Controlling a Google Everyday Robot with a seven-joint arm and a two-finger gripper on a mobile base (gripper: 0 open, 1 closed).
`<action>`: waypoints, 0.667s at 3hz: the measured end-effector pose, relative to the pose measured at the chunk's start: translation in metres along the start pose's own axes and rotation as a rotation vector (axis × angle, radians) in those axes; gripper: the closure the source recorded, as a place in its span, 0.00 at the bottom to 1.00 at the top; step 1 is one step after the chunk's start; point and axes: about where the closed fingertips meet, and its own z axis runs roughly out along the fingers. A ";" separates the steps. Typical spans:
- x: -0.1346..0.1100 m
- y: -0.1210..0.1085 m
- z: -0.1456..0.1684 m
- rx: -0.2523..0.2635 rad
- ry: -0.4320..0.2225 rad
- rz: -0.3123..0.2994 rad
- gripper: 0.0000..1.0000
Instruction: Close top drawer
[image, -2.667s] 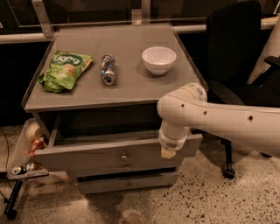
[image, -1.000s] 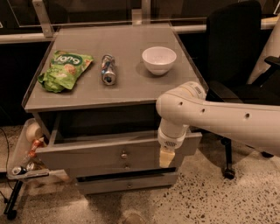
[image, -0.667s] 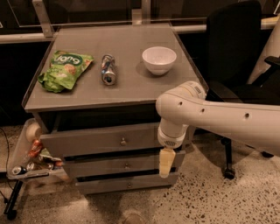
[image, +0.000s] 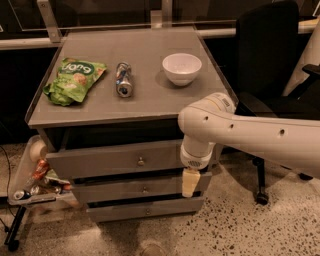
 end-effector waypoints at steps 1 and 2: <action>0.000 0.000 0.000 0.000 0.000 0.000 0.42; 0.000 0.000 0.000 0.000 0.000 0.000 0.65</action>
Offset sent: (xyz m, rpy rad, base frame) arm 0.0000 0.0000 0.0000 0.0000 0.0000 0.0000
